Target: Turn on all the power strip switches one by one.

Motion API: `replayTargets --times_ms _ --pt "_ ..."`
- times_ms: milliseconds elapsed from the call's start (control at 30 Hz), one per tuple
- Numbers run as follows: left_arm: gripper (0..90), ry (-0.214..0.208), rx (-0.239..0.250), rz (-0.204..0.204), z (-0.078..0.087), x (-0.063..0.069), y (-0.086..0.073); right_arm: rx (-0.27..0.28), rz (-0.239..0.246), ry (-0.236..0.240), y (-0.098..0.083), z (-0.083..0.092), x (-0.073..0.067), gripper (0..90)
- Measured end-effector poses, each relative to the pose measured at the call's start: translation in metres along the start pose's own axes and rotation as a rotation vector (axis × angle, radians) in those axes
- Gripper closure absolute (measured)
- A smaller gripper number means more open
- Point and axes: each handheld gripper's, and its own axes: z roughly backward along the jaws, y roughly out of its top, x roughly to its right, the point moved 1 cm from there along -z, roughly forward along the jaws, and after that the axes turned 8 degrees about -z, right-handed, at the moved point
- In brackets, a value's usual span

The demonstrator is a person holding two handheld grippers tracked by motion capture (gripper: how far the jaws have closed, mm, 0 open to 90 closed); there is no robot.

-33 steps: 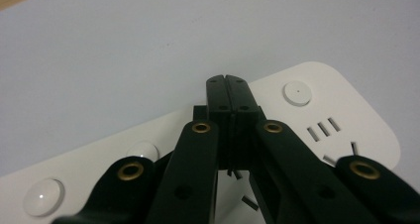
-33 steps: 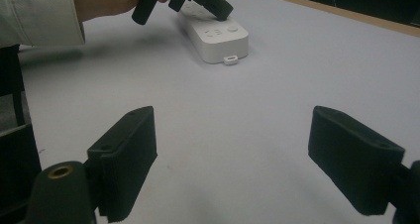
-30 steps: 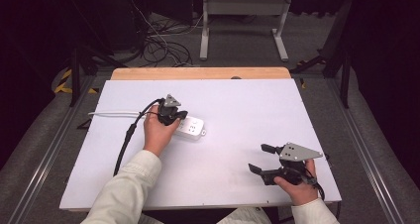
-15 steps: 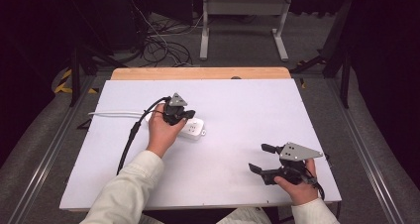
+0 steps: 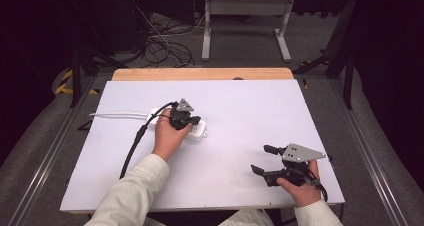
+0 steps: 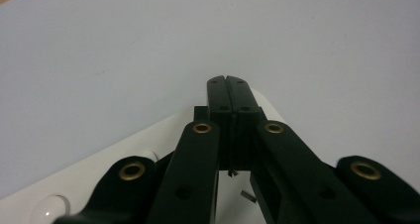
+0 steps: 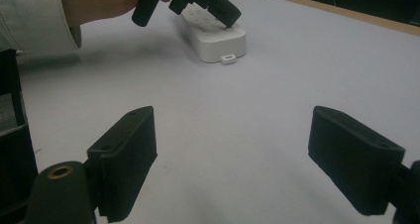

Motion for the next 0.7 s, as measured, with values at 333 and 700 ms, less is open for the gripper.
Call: replayTargets --times_ms 333,700 --pt "89.9 -0.020 0.025 0.028 0.0007 -0.0053 -0.0058 -0.002 -0.002 -0.001 -0.0004 -0.0005 0.0004 19.4" --pt "90.0 0.004 0.028 0.017 -0.0008 -0.0021 -0.0075 -0.005 -0.004 0.000 -0.0008 -0.0009 0.0006 19.4"
